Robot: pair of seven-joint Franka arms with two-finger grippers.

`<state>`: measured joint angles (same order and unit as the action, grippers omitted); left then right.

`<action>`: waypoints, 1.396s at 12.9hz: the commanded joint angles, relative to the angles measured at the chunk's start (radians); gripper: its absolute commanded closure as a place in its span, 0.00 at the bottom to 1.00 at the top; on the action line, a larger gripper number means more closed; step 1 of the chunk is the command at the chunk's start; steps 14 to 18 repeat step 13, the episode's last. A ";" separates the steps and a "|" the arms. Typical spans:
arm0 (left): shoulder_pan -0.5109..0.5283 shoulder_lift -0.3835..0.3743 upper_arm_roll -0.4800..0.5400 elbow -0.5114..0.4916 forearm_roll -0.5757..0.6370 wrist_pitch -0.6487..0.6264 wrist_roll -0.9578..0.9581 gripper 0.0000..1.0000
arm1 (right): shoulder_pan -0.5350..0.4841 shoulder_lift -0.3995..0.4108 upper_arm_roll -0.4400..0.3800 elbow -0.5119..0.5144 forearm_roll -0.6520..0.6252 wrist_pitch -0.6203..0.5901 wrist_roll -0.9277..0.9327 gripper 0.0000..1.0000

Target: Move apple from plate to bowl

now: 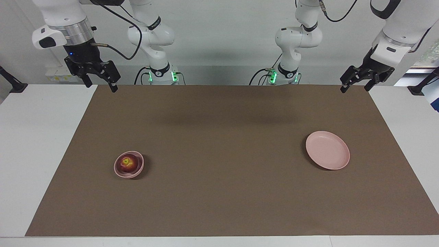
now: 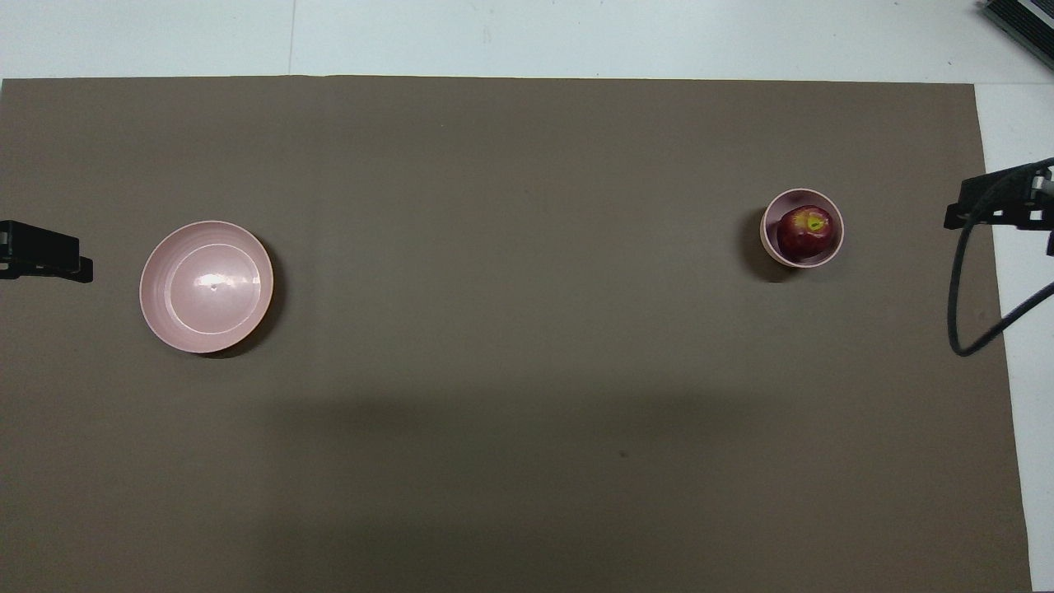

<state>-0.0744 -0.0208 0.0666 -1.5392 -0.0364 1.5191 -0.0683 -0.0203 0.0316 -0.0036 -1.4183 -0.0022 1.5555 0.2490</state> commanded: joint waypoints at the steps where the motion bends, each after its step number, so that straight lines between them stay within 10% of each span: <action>1: -0.010 -0.022 0.012 -0.022 -0.002 -0.005 0.012 0.00 | -0.012 0.001 0.004 0.012 0.025 -0.020 0.010 0.00; 18: -0.010 -0.022 0.012 -0.021 -0.003 -0.003 0.012 0.00 | -0.012 -0.001 0.005 0.012 0.024 -0.031 0.007 0.00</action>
